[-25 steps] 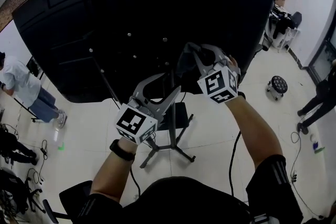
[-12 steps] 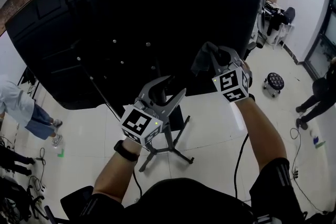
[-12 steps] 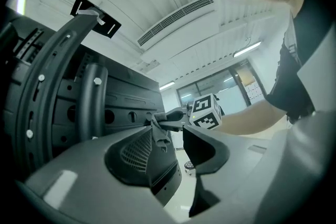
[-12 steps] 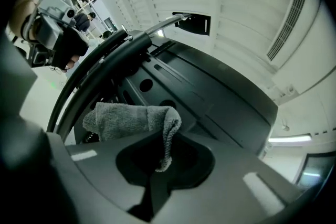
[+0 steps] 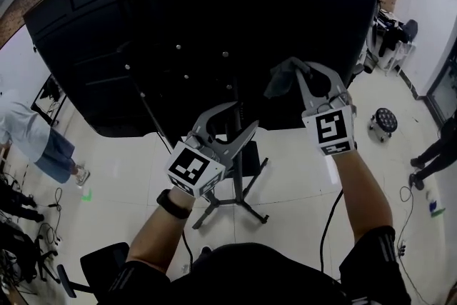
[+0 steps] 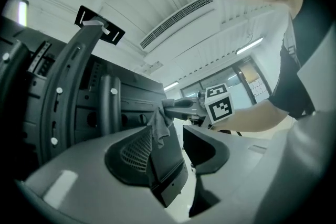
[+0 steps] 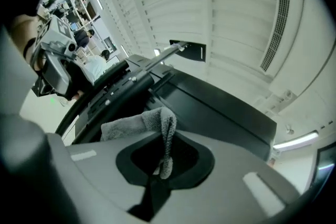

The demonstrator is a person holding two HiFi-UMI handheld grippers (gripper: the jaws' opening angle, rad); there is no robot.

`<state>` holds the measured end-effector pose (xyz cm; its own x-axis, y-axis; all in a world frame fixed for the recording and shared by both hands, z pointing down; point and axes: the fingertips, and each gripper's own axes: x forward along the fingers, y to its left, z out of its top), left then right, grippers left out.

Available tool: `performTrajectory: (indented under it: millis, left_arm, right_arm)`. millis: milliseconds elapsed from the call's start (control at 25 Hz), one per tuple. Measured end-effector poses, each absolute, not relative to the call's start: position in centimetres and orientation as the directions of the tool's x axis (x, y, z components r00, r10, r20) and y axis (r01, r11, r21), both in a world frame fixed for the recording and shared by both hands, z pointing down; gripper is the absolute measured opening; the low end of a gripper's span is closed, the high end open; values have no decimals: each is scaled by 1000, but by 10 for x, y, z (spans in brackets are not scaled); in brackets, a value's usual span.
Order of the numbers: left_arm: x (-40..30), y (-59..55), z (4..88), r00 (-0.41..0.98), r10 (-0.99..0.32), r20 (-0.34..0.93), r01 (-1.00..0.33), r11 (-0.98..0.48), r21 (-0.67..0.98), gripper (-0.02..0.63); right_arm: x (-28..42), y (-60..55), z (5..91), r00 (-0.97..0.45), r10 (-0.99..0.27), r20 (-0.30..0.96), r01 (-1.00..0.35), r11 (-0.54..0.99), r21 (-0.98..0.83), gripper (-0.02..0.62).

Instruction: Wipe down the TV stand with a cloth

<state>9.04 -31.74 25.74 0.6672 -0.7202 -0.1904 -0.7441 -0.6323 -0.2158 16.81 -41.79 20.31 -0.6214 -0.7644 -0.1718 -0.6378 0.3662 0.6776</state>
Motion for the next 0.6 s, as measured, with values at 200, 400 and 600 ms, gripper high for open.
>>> performTrajectory:
  millis: [200, 400, 600]
  left_arm:
    - [45, -296, 249, 629, -747, -214, -776, -591, -220, 202]
    - [-13, -272, 248, 598, -771, -220, -800, -554, -230, 202]
    - [-83, -251, 228, 540, -802, -255, -839, -492, -231, 202]
  right_arm:
    - [111, -370, 176, -688, -698, -200, -580, 362, 730, 18]
    - [43, -328, 163, -736, -644, -208, -551, 392, 737, 18]
    - [-39, -303, 155, -785, -594, -178, -489, 417, 766, 18]
